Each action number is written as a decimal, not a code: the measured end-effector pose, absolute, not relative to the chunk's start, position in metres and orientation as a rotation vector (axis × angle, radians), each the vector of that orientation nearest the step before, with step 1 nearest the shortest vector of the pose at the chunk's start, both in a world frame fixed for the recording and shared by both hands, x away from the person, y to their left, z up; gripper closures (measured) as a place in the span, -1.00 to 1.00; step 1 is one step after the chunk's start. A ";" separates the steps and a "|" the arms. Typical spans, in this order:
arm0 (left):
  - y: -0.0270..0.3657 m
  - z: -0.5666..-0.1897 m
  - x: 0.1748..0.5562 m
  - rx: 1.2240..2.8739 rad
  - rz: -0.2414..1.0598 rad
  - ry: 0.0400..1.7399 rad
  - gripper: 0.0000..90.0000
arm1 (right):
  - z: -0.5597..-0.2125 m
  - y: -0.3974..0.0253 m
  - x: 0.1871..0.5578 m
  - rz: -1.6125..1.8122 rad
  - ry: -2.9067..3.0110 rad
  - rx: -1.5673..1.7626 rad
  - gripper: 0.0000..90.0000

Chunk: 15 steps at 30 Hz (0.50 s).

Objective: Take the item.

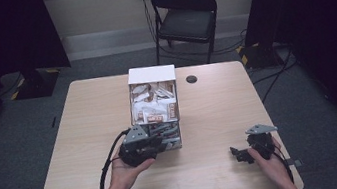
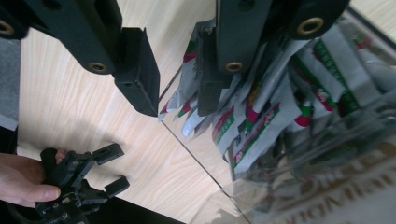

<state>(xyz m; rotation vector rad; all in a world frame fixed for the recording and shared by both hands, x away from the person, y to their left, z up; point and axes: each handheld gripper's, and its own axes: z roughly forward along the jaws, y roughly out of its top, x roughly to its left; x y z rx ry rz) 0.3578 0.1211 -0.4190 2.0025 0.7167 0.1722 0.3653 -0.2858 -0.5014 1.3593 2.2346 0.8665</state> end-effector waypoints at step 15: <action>0.132 -0.426 0.358 2.043 0.200 0.716 0.83 | -0.501 -0.286 0.365 0.867 2.234 1.360 -1.00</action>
